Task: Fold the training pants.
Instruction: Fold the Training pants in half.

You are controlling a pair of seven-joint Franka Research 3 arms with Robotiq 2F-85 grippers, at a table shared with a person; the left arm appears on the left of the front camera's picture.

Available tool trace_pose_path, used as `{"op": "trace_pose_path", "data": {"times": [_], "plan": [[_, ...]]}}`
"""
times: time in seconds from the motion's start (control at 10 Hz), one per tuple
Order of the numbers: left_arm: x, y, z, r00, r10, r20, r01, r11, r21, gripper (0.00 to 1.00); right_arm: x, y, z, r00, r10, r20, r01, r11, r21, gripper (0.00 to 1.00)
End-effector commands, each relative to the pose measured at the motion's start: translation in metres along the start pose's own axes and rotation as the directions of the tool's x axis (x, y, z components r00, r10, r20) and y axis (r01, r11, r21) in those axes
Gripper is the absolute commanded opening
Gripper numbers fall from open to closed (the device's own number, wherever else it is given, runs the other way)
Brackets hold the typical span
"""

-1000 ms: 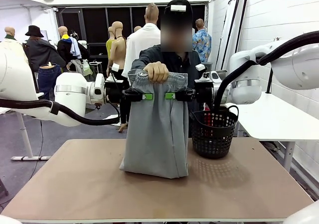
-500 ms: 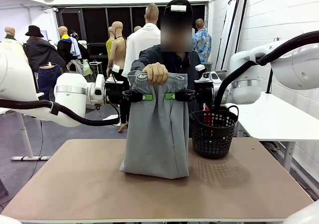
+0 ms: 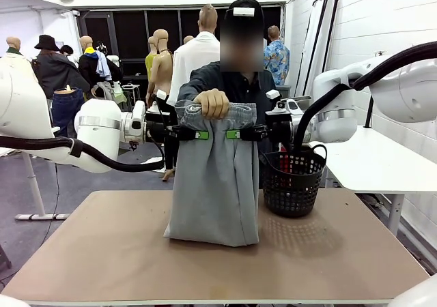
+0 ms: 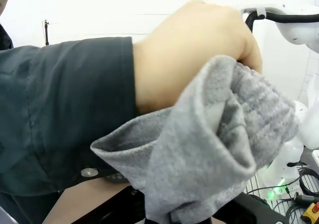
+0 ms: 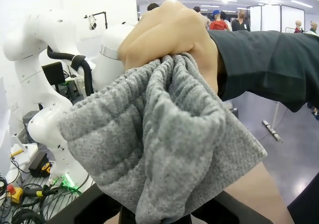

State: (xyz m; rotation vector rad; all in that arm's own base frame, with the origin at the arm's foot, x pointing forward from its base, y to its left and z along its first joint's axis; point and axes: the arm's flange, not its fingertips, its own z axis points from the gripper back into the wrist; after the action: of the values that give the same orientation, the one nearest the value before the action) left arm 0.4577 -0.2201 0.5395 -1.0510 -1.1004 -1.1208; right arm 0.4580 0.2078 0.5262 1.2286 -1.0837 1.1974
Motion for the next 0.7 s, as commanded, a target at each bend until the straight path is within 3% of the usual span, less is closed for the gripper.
{"op": "trace_pose_path", "data": {"times": [0.0,0.6], "plan": [[-0.0018,-0.003,0.0013,0.999,-0.025,0.037,0.026,1.0,-0.014,0.0,0.0022,0.0015,-0.0018,1.0,0.0,0.011,0.0,1.0,-0.003,0.0],[-0.0018,-0.003,0.0013,0.999,-0.025,0.037,0.026,1.0,-0.014,0.0,0.0022,0.0015,-0.0018,1.0,0.0,0.011,0.0,1.0,-0.003,0.0]]}}
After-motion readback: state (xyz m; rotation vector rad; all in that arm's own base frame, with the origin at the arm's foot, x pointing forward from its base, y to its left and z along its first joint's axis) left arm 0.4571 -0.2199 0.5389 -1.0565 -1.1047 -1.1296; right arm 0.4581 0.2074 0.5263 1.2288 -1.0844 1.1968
